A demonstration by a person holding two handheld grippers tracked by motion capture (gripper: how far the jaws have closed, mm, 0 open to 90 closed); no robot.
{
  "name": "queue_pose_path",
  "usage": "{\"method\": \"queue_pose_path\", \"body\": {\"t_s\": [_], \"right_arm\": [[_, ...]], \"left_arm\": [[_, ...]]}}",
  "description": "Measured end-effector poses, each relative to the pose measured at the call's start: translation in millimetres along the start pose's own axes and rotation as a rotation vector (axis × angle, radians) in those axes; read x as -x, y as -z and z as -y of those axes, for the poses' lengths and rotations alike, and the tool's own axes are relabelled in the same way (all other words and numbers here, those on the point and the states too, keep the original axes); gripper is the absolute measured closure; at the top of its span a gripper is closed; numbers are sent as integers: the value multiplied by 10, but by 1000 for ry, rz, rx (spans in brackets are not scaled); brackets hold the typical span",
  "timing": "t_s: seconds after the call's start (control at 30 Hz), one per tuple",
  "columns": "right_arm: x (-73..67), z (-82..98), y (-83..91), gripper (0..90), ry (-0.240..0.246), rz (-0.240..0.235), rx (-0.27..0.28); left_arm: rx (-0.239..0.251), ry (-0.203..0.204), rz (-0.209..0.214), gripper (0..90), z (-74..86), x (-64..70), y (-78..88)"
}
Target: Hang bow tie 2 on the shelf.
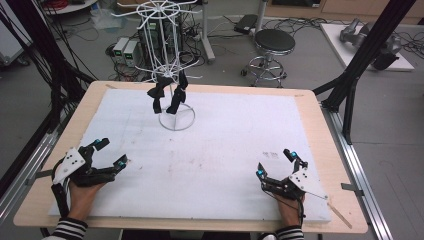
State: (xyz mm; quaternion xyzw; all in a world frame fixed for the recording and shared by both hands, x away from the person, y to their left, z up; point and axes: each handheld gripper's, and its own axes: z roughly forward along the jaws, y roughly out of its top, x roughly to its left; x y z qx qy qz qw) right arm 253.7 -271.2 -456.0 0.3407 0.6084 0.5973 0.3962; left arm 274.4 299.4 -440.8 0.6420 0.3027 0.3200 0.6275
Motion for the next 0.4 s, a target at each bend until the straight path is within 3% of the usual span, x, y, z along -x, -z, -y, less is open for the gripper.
{"method": "queue_pose_path", "body": {"t_s": [0.27,0.3,0.4], "right_arm": [[-2,-1,-4,31,6,-2,-1],[-4,-1,-3,32,3,-1,-3],[-5,0,0,31,-2,4,-6]], "left_arm": [[-9,27,-6,129,125,16,-24],[-7,19,-12,129,123,17,-19],[18,46,-13,129,134,0,-6]]}}
